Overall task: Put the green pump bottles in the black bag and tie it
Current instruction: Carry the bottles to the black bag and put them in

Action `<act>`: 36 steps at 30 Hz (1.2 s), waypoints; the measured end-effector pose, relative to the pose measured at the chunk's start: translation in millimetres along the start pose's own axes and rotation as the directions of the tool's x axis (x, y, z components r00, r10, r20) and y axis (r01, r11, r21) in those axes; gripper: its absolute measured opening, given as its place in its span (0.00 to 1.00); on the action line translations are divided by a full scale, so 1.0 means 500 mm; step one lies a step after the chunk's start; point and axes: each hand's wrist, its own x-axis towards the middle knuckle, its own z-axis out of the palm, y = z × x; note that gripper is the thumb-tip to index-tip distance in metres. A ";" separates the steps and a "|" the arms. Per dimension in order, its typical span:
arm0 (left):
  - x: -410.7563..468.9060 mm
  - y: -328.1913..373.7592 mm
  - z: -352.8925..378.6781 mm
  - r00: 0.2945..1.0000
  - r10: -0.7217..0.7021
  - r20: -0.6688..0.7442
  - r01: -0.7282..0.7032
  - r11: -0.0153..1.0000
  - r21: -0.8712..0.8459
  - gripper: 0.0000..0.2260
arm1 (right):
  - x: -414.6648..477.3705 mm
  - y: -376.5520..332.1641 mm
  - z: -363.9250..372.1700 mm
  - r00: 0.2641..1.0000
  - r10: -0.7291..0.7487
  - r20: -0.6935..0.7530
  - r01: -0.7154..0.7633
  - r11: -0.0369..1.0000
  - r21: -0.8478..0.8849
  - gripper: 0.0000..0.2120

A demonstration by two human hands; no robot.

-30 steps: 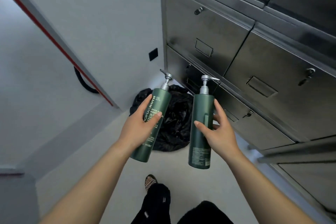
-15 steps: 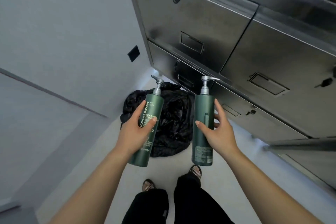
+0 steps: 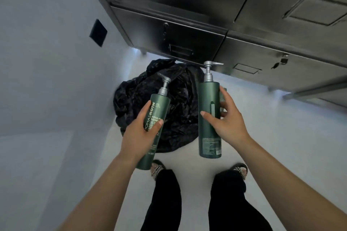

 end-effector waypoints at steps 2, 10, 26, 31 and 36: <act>0.036 -0.049 0.032 1.000 -0.006 0.006 0.006 1.000 0.013 0.29 | 0.025 0.053 0.039 1.000 0.011 -0.015 -0.011 1.000 0.000 0.41; 0.239 -0.318 0.303 0.999 0.025 0.019 -0.026 0.999 0.031 0.30 | 0.218 0.402 0.178 1.000 0.005 0.017 -0.005 1.000 0.015 0.41; 0.573 -0.583 0.617 0.945 0.326 -0.011 -0.308 0.903 0.300 0.31 | 0.528 0.817 0.300 0.965 -0.227 -0.134 0.224 0.974 -0.039 0.37; 0.571 -0.600 0.627 0.963 0.268 -0.032 -0.245 0.918 0.313 0.32 | 0.486 0.817 0.310 0.974 -0.206 -0.097 0.202 0.978 -0.049 0.38; 0.574 -0.656 0.600 0.982 0.188 0.015 -0.171 0.851 0.496 0.37 | 0.507 0.823 0.342 0.958 -0.272 -0.093 0.267 0.962 -0.064 0.37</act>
